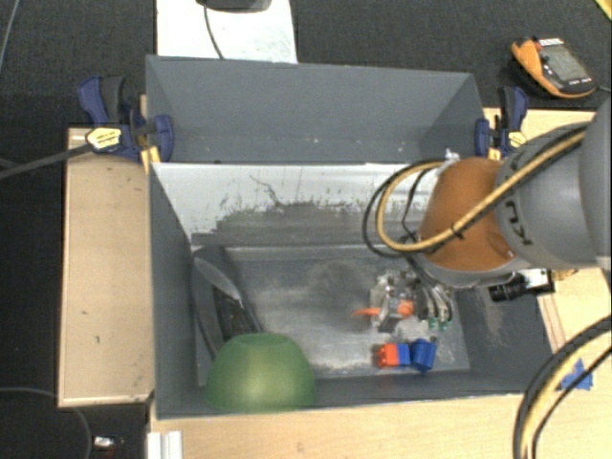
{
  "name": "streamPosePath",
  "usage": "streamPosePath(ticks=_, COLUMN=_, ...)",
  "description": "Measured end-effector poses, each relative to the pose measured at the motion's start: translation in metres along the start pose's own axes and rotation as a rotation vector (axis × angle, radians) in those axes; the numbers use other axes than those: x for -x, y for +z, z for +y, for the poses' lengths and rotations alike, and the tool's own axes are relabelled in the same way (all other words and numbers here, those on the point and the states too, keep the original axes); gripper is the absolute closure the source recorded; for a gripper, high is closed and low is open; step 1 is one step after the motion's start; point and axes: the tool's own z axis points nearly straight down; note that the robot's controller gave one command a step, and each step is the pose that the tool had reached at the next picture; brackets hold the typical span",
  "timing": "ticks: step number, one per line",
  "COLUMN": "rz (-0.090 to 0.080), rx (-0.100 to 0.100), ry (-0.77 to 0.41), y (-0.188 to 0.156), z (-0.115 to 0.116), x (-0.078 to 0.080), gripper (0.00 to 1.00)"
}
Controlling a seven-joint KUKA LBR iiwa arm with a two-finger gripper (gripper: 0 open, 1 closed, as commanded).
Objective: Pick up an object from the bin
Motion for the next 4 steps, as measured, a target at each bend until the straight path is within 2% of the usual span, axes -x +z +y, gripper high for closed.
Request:
streamPosePath(ticks=1, rz=0.0, rx=0.0, ry=-0.001, y=0.0, z=0.0, x=0.0, gripper=1.0)
streamPosePath(ticks=2, rz=-0.001, rx=-0.001, ry=-0.177, y=-0.011, z=0.008, x=0.014, gripper=1.0)
streamPosePath(ticks=3, rz=0.0, rx=0.0, ry=-0.055, y=-0.089, z=0.007, x=0.014, gripper=1.0)
streamPosePath(ticks=4, rz=-0.007, rx=0.001, ry=0.01, y=-0.105, z=-0.008, x=0.018, gripper=1.0)
